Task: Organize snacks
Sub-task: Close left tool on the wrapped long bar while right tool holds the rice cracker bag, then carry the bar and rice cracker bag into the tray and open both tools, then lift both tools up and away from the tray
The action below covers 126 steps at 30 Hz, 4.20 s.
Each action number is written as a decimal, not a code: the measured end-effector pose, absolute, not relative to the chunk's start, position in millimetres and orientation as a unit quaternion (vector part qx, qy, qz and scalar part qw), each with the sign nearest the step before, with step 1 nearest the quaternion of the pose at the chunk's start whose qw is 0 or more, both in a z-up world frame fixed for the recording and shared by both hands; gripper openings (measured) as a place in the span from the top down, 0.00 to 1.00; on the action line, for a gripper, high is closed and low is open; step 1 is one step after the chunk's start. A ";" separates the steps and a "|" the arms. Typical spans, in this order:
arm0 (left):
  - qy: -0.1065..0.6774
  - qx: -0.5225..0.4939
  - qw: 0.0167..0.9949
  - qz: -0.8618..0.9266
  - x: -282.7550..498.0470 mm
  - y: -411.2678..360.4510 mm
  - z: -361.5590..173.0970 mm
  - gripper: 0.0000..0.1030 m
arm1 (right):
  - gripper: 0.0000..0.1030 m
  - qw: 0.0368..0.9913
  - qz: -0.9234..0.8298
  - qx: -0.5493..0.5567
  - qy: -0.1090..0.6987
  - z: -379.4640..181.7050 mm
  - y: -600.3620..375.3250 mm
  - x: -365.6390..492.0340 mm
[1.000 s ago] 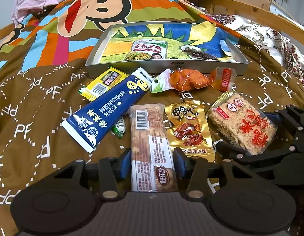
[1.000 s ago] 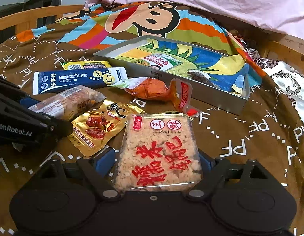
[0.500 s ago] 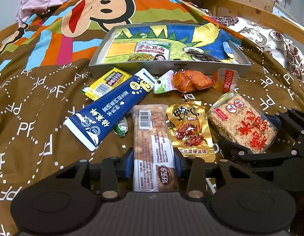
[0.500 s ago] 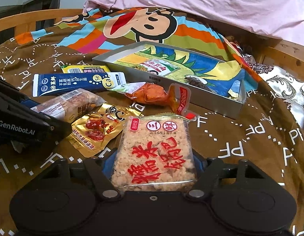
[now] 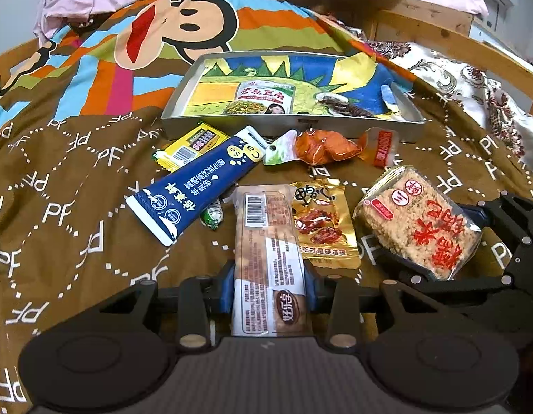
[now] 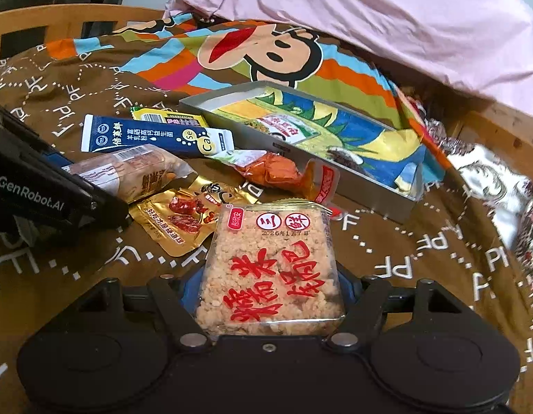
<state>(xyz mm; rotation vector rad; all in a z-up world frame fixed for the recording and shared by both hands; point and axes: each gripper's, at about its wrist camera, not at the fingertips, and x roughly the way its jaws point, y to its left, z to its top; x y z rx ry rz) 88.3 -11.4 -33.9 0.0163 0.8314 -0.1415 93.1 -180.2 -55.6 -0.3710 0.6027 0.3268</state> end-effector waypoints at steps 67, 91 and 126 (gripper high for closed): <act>0.257 -0.053 0.961 -0.090 345.1 50.2 -17.4 0.59 | 0.28 0.978 0.056 -0.072 0.185 -26.8 -201.5 365.2; 0.373 -0.038 0.924 -0.078 362.6 33.5 -48.7 0.59 | 0.27 0.949 0.083 -0.076 0.294 -52.5 -179.5 379.1; 0.157 -0.094 0.982 -0.046 218.3 36.9 66.2 0.01 | 0.01 0.995 0.075 -0.038 0.057 70.4 -214.8 237.7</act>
